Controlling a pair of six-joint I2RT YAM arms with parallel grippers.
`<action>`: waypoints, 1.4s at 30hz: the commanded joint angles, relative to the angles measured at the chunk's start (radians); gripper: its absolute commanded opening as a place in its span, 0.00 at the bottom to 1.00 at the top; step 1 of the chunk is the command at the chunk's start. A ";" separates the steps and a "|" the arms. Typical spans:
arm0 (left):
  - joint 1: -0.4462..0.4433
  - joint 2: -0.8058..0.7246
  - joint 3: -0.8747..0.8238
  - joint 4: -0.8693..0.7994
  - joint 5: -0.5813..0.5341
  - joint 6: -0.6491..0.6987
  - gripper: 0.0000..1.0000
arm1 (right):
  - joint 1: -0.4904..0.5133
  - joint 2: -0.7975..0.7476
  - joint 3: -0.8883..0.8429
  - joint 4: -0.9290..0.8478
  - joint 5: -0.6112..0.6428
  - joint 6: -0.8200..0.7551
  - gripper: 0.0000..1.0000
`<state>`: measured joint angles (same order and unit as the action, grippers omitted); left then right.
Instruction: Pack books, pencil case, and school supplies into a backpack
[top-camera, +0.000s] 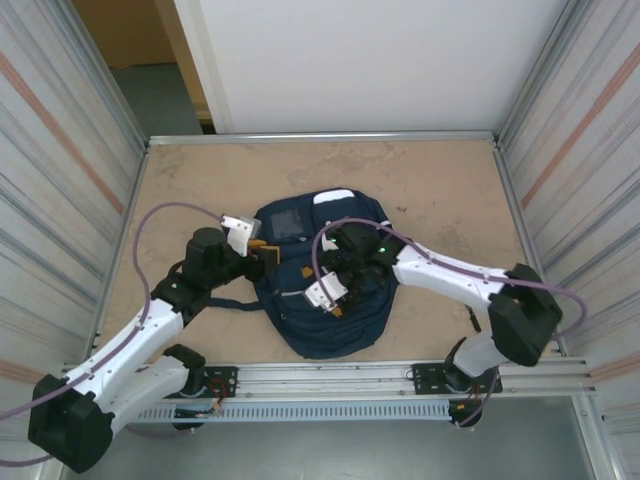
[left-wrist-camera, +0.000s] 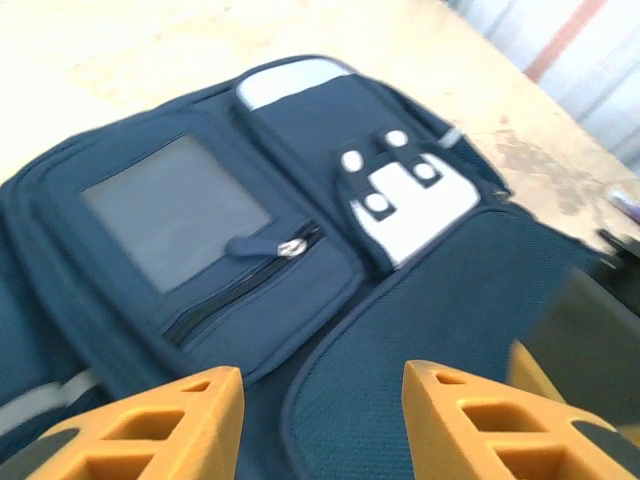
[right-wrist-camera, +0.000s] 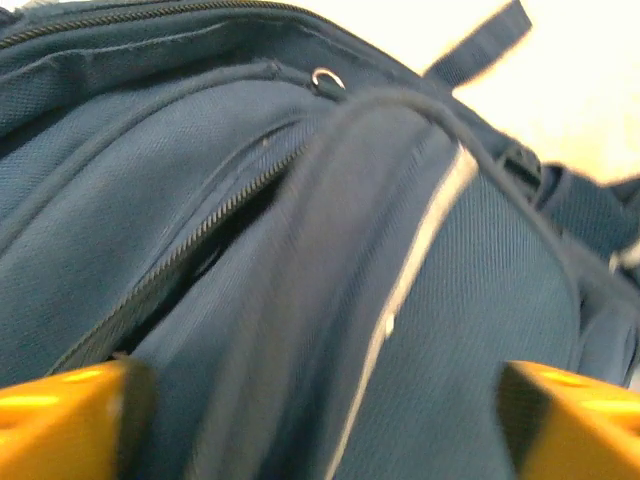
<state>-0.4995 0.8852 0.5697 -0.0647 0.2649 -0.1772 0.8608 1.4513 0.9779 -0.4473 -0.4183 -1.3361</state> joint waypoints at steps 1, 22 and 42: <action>-0.107 0.024 0.071 -0.035 0.055 0.174 0.48 | -0.053 -0.171 -0.072 0.142 -0.070 0.409 0.99; -0.513 0.248 0.050 -0.073 -0.258 0.806 0.86 | -0.881 -0.535 -0.148 -0.235 0.578 2.052 0.99; -0.501 0.226 0.107 -0.041 -0.287 0.679 0.15 | -1.373 -0.220 -0.121 -0.474 0.502 2.697 0.97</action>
<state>-1.0073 1.1557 0.6361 -0.1009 -0.0662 0.5312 -0.4858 1.2022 0.8085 -0.8879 0.1112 1.2152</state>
